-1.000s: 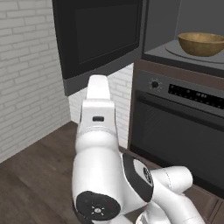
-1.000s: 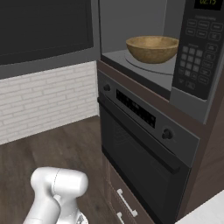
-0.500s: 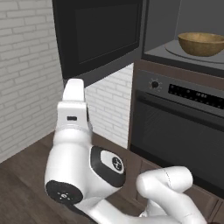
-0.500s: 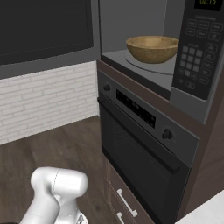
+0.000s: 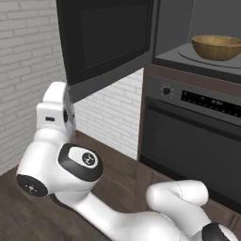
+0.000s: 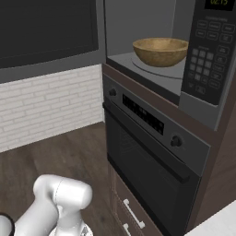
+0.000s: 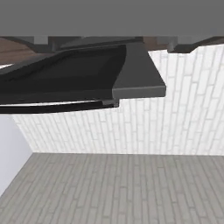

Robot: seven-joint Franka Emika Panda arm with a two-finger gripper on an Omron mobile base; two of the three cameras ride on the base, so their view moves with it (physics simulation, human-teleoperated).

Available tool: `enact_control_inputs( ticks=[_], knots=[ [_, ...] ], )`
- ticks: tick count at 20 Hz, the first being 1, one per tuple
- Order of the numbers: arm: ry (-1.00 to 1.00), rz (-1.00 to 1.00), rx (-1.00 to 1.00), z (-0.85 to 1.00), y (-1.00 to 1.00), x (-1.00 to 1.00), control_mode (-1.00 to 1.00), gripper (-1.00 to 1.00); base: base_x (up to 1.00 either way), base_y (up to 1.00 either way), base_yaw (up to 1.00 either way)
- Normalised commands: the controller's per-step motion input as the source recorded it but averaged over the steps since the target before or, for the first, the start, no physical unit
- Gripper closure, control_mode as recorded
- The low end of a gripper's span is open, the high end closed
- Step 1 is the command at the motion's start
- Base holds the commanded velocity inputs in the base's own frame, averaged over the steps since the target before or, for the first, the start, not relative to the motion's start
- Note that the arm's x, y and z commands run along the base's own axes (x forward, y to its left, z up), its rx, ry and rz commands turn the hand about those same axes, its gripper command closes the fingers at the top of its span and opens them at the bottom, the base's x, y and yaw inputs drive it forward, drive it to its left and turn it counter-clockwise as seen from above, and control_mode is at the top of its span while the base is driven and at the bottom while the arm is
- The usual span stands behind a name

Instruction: Pick the lemon wedge from the sink and place it in the bowl. Then pick the bowl and place it in the microwave. Then close the microwave door and press the start button.

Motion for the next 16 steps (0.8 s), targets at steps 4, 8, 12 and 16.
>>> enact_control_inputs(
  ticks=[4,8,12,16],
  knots=[
    [0.0,-0.07,0.0,-0.08,0.11,0.54,-1.0,-1.0,0.0,0.0,0.0],
    [-0.05,-0.09,0.0,-0.01,0.06,0.56,-1.0,-1.0,0.0,0.0,0.0],
    [-0.05,-0.07,0.0,0.0,-0.01,0.49,-1.0,-1.0,0.0,0.0,0.0],
    [-0.02,-0.08,-0.02,-0.08,0.0,0.51,-1.0,-1.0,0.0,0.0,0.0]
  ],
)
